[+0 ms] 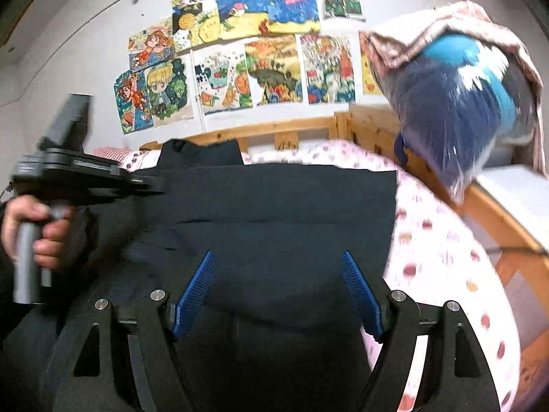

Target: Fold large clothes

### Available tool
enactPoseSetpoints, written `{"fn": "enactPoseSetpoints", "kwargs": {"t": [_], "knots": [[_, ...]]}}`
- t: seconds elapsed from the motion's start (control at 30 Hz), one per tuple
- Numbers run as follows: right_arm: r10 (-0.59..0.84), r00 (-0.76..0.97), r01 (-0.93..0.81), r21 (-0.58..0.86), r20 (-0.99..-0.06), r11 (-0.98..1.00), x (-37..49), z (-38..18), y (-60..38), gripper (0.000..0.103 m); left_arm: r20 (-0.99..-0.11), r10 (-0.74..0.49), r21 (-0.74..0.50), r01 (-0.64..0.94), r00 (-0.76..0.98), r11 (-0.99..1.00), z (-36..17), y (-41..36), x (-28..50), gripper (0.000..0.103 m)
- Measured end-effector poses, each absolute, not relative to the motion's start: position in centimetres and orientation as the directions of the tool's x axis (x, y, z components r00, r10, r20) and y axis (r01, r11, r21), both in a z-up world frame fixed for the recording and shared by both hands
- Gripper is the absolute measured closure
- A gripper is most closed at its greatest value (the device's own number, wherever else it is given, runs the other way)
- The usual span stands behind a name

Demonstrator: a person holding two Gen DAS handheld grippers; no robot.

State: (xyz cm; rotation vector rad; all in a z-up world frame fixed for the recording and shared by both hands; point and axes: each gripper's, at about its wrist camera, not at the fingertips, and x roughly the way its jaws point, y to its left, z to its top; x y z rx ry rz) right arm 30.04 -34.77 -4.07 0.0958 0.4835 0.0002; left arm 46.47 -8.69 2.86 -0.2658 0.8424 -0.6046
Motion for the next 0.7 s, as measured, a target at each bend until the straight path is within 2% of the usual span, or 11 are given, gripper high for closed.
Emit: {"fn": "enactPoseSetpoints", "kwargs": {"t": [0.1, 0.27, 0.37, 0.5, 0.63, 0.7], "knots": [[0.022, 0.897, -0.003, 0.045, -0.441, 0.999, 31.8, -2.8, -34.1, 0.031, -0.614, -0.508, -0.387, 0.33, 0.605, 0.861, 5.0, -4.8, 45.2, 0.098], [0.054, 0.888, -0.072, -0.023, -0.457, 0.997, 36.0, -1.7, -31.3, 0.031, -0.663, -0.321, -0.265, 0.189, 0.677, 0.946, 6.1, 0.9, 44.1, 0.098], [0.097, 0.843, -0.142, -0.046, -0.529, 0.989, 39.7, -2.5, -28.6, 0.031, -0.714, -0.221, -0.186, 0.124, 0.664, 0.975, 5.1, 3.0, 43.7, 0.098], [0.13, 0.732, -0.221, -0.053, -0.668, 0.974, 44.6, -6.0, -25.4, 0.031, -0.772, -0.109, -0.088, 0.065, 0.626, 0.994, 2.4, 4.5, 44.1, 0.098], [0.127, 0.636, -0.263, -0.06, -0.761, 0.963, 46.9, -9.9, -23.5, 0.029, -0.809, -0.073, -0.066, 0.034, 0.583, 0.997, 0.0, 4.9, 45.0, 0.097], [0.134, 0.623, -0.255, -0.038, -0.77, 0.966, 47.0, -11.0, -23.4, 0.027, -0.823, -0.065, -0.062, 0.025, 0.564, 0.998, -1.2, 5.2, 45.5, 0.097]]}}
